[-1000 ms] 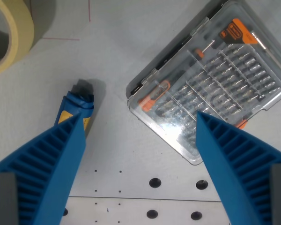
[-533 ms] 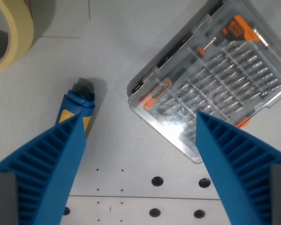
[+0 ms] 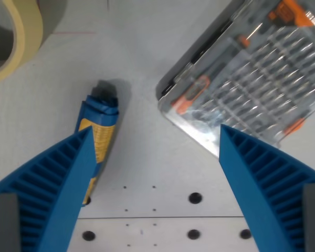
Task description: Move above the blue bag
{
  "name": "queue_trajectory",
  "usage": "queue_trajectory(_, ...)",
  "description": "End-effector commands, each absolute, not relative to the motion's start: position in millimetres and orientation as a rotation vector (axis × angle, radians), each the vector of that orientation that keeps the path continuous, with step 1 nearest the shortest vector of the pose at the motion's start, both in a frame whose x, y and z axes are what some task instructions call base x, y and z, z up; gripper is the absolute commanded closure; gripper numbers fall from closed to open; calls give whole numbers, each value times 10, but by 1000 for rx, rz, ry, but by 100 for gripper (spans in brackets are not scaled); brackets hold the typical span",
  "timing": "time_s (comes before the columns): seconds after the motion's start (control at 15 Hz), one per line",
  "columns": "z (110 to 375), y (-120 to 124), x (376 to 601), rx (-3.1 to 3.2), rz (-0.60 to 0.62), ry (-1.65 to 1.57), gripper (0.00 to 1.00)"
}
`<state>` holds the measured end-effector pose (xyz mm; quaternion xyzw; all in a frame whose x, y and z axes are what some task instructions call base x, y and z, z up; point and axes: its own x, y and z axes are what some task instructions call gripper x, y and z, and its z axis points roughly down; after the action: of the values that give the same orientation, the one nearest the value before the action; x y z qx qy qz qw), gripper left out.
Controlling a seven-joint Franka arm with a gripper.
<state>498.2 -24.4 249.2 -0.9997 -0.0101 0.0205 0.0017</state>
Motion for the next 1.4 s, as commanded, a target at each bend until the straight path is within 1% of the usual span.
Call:
queue_trajectory(0.07,2388,-153,4879,-3136,-90,183,0)
queue_trajectory(0.93,1914,225,4455,-3082,-119,488,0)
queue_trajectory(1.4,1683,402,4231,-3049,-121,569,0)
